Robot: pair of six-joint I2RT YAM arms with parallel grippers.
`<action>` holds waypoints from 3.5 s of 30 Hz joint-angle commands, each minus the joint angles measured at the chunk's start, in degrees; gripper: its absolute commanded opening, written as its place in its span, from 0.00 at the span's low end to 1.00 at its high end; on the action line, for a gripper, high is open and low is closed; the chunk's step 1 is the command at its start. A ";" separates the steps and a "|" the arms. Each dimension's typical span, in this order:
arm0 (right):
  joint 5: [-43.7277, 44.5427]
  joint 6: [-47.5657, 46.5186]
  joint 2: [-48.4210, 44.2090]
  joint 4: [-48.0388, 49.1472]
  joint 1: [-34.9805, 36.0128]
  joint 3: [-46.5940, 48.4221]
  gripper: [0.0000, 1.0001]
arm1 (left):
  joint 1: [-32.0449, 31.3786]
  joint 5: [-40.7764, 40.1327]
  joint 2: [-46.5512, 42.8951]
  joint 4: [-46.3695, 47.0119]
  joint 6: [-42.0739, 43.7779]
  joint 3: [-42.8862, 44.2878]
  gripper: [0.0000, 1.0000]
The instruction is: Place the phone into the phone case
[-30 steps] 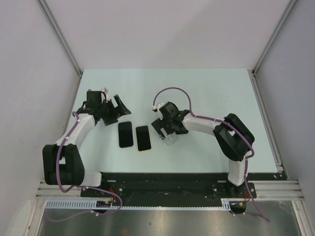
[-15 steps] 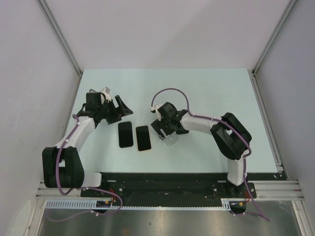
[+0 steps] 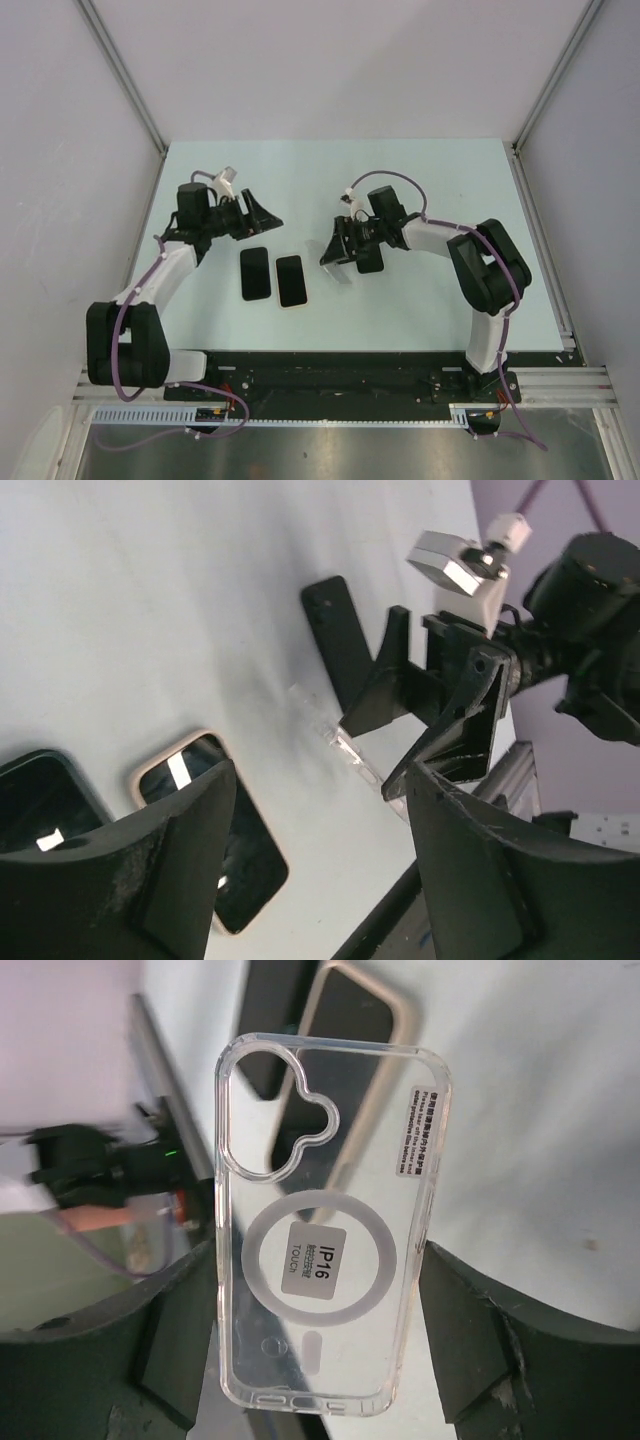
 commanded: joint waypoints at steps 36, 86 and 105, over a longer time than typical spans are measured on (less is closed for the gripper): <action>-22.85 75.76 -0.02 98.28 -6.66 -21.71 0.69 | -13.49 11.32 1.69 17.47 24.59 0.64 0.65; 3.68 16.80 -28.05 10.71 -12.90 -19.88 1.00 | -18.15 3.50 5.10 -6.59 47.00 8.80 0.00; 40.51 4.74 -17.25 -12.02 -9.57 -10.90 1.00 | -31.15 -25.94 23.21 -18.74 55.09 20.59 0.00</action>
